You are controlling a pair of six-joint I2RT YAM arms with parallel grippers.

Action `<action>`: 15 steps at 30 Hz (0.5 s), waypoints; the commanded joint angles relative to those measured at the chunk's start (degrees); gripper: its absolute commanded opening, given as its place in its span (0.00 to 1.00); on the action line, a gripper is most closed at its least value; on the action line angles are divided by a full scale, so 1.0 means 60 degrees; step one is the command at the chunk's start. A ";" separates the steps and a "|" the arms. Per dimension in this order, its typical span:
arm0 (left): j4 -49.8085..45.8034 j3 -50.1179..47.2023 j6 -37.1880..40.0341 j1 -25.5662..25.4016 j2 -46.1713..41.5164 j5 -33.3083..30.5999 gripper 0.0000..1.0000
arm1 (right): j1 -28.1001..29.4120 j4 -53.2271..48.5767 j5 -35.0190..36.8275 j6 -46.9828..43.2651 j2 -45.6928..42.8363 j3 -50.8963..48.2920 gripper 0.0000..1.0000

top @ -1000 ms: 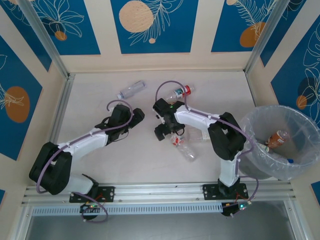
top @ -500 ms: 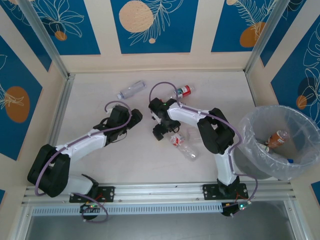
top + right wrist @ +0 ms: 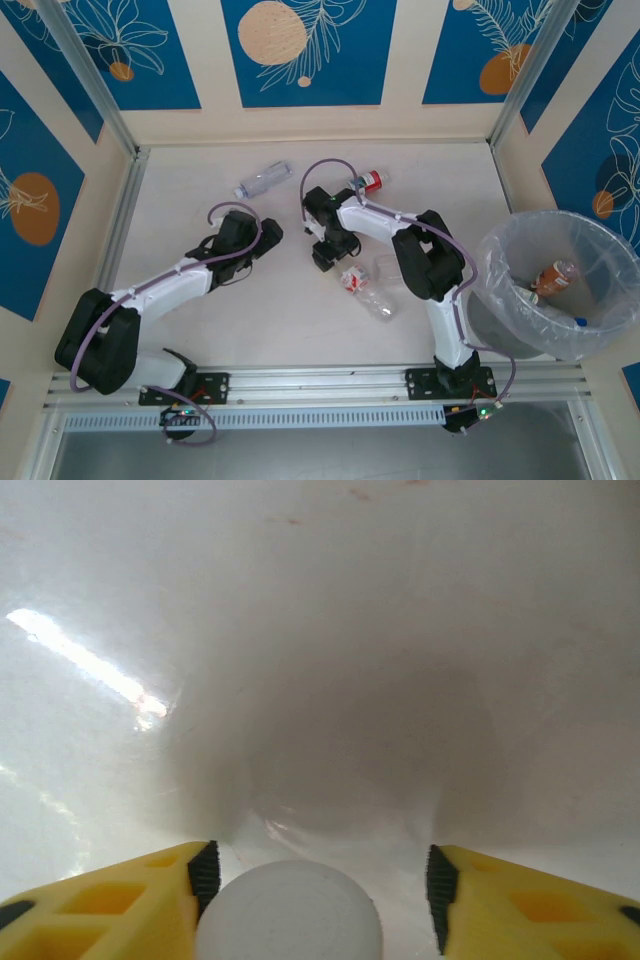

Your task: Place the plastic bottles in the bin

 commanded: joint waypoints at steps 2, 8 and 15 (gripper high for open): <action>-0.0235 0.0103 0.0120 0.0209 -0.0015 0.0214 0.99 | 0.0023 -0.0167 -0.0494 -0.0226 -0.0362 -0.0146 0.44; -0.0365 0.0120 0.0245 0.0255 -0.0179 0.0145 0.99 | 0.0028 0.0153 -0.0636 -0.0081 -0.0965 -0.0256 0.31; -0.0367 0.0134 0.0318 0.0292 -0.0253 0.0128 0.99 | 0.0014 0.0409 -0.0382 0.0077 -0.1984 -0.0357 0.01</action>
